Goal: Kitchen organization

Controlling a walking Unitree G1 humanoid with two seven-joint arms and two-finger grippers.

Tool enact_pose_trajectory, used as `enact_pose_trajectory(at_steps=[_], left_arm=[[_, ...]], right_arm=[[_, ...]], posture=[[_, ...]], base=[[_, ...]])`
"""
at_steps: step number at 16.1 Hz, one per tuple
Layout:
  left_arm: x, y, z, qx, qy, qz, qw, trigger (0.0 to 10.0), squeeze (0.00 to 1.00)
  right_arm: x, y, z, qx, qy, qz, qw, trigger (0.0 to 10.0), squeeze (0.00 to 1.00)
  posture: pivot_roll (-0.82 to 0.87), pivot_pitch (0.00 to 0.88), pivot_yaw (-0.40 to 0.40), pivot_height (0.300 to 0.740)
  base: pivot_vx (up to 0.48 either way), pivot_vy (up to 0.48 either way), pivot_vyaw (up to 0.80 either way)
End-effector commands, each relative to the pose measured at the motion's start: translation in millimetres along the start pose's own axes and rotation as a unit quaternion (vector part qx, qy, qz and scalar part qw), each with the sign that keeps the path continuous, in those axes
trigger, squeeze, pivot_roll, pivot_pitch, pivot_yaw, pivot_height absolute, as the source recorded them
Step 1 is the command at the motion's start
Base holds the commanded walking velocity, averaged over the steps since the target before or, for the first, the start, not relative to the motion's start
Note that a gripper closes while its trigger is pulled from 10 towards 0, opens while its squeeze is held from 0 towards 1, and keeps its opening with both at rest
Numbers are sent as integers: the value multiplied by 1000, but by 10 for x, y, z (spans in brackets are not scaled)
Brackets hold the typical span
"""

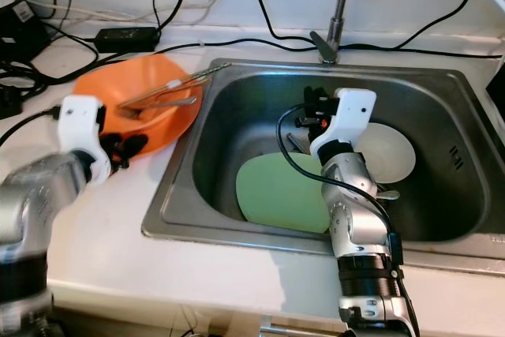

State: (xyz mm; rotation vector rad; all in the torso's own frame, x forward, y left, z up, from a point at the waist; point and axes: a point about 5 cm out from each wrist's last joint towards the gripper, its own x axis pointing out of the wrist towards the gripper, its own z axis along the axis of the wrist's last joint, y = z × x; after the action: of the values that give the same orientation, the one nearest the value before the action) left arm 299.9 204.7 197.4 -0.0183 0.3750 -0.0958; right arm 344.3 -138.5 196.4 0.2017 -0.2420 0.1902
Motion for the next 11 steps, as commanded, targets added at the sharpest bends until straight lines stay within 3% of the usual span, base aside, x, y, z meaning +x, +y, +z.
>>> enact_pose_trajectory(at_steps=[1,5,9,11], left_arm=[[-57,-61,-343,-25,93,-1,995,10000,0],[-360,-143,-396,-39,100,31,994,10000,0],[-693,-78,-454,-25,100,86,991,10000,0],[-791,-50,-503,-18,97,106,989,10000,0]], right_arm=[[36,22,6,8,-4,5,1000,10000,0],[72,13,20,6,-7,9,1000,10000,0],[120,30,21,5,-7,19,1000,10000,0],[144,43,16,6,-7,23,1000,10000,0]], posture=[[198,132,42,740],[213,130,30,740],[243,131,17,740],[258,136,12,740]], base=[[0,0,0],[0,0,0],[0,0,0],[0,0,0]])
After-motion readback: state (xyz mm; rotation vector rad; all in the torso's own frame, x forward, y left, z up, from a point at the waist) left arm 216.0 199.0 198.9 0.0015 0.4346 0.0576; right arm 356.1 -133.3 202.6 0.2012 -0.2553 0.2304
